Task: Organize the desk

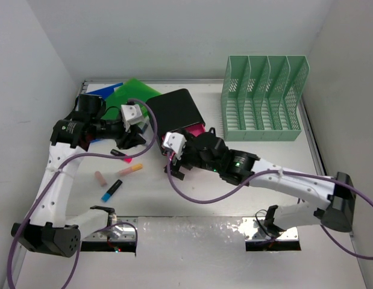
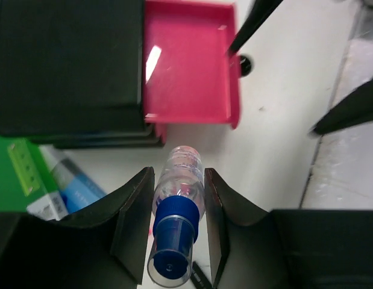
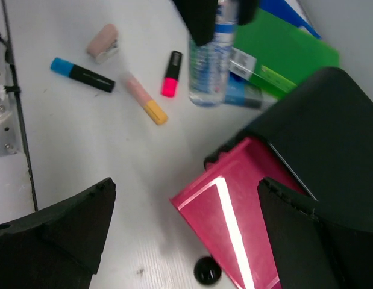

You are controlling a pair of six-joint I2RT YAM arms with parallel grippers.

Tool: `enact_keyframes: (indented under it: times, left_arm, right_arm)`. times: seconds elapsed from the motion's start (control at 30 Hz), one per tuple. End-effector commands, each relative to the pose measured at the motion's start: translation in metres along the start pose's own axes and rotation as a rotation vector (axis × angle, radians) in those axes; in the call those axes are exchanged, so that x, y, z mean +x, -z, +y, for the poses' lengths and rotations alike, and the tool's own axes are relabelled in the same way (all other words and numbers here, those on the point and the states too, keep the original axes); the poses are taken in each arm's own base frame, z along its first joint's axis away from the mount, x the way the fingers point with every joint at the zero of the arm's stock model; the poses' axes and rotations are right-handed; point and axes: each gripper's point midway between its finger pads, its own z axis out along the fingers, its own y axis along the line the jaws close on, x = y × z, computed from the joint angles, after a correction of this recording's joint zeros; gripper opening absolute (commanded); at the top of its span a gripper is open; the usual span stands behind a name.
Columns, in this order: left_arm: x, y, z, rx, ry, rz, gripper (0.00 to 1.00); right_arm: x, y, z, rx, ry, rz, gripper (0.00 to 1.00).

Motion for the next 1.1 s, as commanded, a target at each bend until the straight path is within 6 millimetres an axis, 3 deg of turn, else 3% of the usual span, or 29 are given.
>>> enact_keyframes:
  times: [0.0,0.1,0.3,0.53,0.63,0.67,0.8,0.9,0.93,1.0,1.03,1.07]
  left_arm:
    - [-0.027,0.010,-0.036,0.142,0.015,-0.105,0.00]
    - [-0.031,0.012,-0.046,0.190,0.001,-0.130,0.00]
    - [-0.031,0.016,-0.061,0.248,-0.018,-0.150,0.00]
    - [-0.037,0.019,-0.068,0.278,-0.029,-0.177,0.00]
    - [-0.038,0.020,-0.070,0.278,-0.037,-0.183,0.00]
    - [-0.037,0.020,-0.069,0.279,-0.037,-0.182,0.00]
    - [-0.031,0.016,-0.066,0.274,-0.035,-0.162,0.00]
    - [-0.022,0.012,-0.062,0.263,-0.030,-0.136,0.25]
    - [-0.018,0.009,-0.060,0.258,-0.019,-0.129,0.45]
    - [-0.013,0.006,-0.055,0.239,-0.002,-0.111,0.71]
    - [-0.014,0.003,-0.050,0.220,0.021,-0.111,0.99]
    - [-0.012,0.002,-0.045,0.196,0.033,-0.095,1.00]
  right_arm:
    - [-0.043,-0.018,0.009,-0.084,0.120,-0.175,0.97]
    - [-0.046,-0.025,0.019,-0.120,0.137,-0.245,0.94]
    - [-0.058,-0.043,0.020,-0.114,0.130,-0.325,0.77]
    - [-0.050,-0.066,0.026,-0.144,0.115,-0.289,0.71]
    - [-0.049,-0.069,0.023,-0.122,0.109,-0.293,0.55]
    - [-0.050,-0.068,0.022,-0.114,0.106,-0.298,0.41]
    - [-0.054,-0.063,0.015,-0.070,0.098,-0.327,0.06]
    - [-0.053,-0.056,0.008,-0.033,0.091,-0.322,0.00]
    - [-0.051,-0.055,0.004,-0.010,0.091,-0.312,0.00]
    - [-0.046,-0.051,0.001,0.011,0.093,-0.286,0.00]
    - [-0.043,-0.050,-0.003,0.026,0.100,-0.267,0.00]
    - [-0.038,-0.048,-0.009,0.057,0.102,-0.238,0.00]
